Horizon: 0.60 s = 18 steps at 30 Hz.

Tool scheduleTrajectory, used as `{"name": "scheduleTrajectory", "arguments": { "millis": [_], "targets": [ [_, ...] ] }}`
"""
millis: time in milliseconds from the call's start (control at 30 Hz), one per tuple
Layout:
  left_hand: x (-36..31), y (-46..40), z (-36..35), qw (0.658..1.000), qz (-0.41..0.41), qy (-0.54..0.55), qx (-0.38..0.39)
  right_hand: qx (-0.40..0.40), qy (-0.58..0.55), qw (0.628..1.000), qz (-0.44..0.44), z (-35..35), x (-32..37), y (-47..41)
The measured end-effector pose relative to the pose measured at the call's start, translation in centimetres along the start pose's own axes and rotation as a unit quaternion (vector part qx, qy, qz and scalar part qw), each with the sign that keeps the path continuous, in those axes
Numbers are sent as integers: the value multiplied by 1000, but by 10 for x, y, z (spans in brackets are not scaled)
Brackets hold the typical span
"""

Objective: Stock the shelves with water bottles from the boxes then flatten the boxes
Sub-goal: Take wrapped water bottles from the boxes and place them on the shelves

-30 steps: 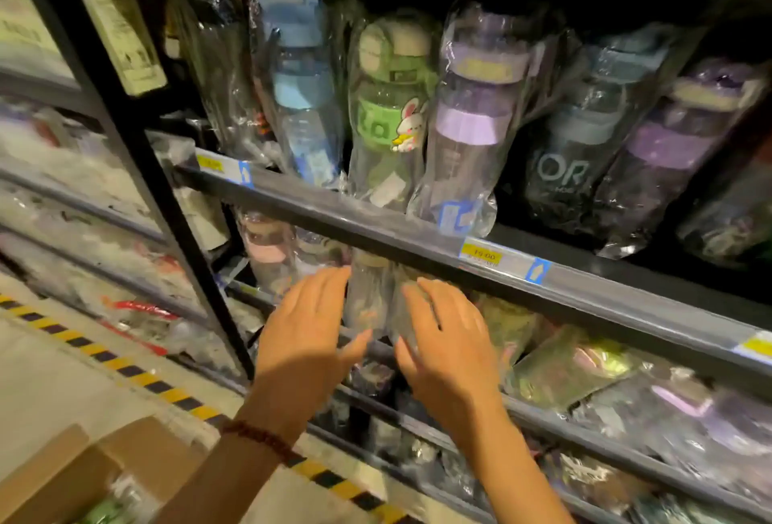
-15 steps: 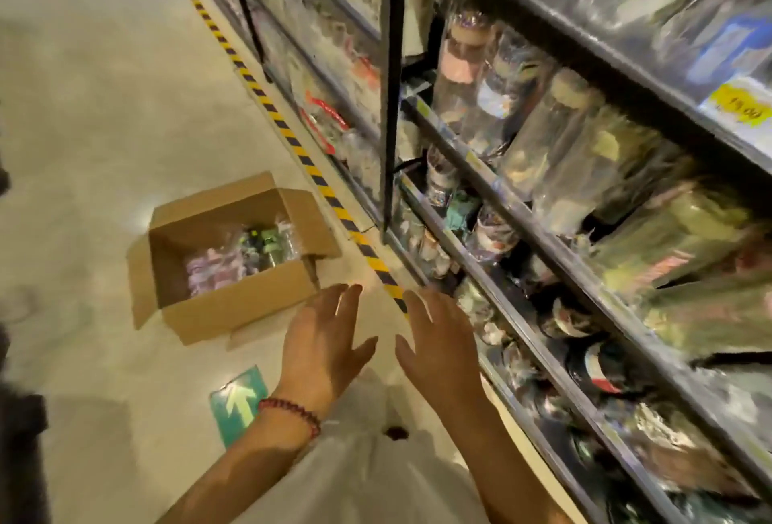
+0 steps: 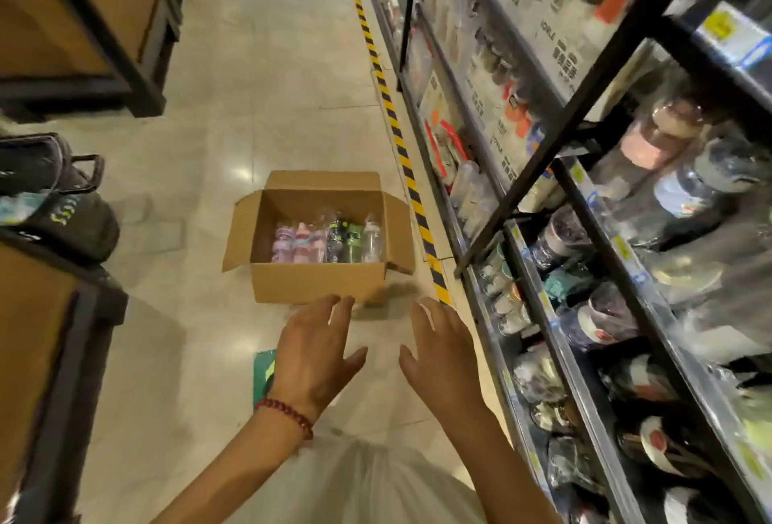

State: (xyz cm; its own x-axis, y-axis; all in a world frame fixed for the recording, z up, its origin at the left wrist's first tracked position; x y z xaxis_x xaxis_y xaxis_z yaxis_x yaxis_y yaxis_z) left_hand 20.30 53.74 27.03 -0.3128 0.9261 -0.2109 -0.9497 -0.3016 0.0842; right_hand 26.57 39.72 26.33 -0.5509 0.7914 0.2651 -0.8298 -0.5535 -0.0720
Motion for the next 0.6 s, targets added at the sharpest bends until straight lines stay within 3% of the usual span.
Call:
{"name": "scheduleTrajectory", "arguments": {
  "millis": [133,400,600],
  "targets": [
    [72,-18,20,998,63,7,7,30,-19,998,51,-22,57,-47],
    [193,-81,51,995,99,32,-11,49,-42,997,42,-57,138,-143],
    [234,-125,46,990,118,79,20,104,-46,993,21,-78,167,-192]
  ]
}}
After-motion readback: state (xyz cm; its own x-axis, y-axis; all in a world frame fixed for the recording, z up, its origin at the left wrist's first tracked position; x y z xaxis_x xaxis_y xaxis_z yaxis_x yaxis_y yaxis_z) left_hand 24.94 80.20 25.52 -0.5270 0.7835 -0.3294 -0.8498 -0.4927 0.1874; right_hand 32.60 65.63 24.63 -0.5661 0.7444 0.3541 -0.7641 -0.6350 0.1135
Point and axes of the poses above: each hand's wrist, its own y-axis away from the middle knuckle, its own z-axis out of the back of the hand, x = y × z, the point moved 6 cm from there along -y, towards the middle knuckle, and after that the axes turned 1 degree about -x, right-handed, at the moved point
